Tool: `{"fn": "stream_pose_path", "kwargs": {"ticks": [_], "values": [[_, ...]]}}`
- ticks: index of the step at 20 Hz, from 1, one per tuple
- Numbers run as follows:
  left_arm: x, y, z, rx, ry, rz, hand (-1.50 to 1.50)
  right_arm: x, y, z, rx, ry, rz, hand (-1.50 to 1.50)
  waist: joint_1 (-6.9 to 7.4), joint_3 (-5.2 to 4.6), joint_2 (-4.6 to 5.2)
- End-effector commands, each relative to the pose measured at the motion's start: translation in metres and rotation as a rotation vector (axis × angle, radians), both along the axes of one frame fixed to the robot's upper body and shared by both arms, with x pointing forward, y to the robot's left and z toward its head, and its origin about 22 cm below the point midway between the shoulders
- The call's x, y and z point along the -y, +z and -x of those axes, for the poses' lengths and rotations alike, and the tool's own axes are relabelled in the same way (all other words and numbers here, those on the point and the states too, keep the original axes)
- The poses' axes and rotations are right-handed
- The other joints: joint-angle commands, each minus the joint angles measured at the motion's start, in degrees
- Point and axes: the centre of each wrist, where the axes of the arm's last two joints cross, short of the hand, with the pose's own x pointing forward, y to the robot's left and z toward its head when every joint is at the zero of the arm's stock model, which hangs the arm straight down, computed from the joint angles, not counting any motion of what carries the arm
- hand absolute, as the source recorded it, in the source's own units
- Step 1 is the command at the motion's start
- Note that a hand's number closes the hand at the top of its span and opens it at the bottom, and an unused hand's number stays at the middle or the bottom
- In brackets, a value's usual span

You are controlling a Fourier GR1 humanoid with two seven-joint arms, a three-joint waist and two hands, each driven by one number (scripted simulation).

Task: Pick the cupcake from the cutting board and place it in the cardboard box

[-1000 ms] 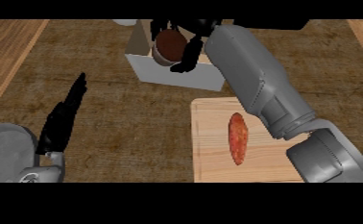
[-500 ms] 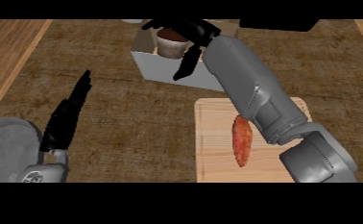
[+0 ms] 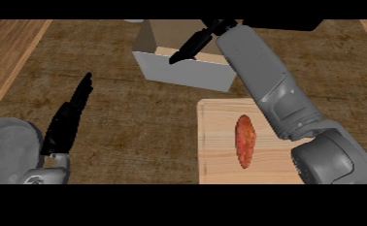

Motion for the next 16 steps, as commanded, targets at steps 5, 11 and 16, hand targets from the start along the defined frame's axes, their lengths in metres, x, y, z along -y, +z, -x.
{"fn": "stream_pose_path", "kwargs": {"ticks": [5,11,16], "values": [[-0.007,0.001,0.003,0.016,-0.004,-0.017,0.0,0.088,0.022,-0.017,-0.071,-0.209,-0.22,-1.5,0.36,0.01,0.7],[0.013,0.005,-0.002,0.025,-0.04,-0.002,0.0,0.164,0.049,-0.018,-0.078,-0.298,-0.259,-1.5,1.41,0.14,1.61],[0.012,0.017,-0.008,0.056,-0.039,-0.007,0.0,0.214,0.06,-0.011,-0.042,-0.294,-0.253,-1.5,2.48,0.3,2.51]]}}
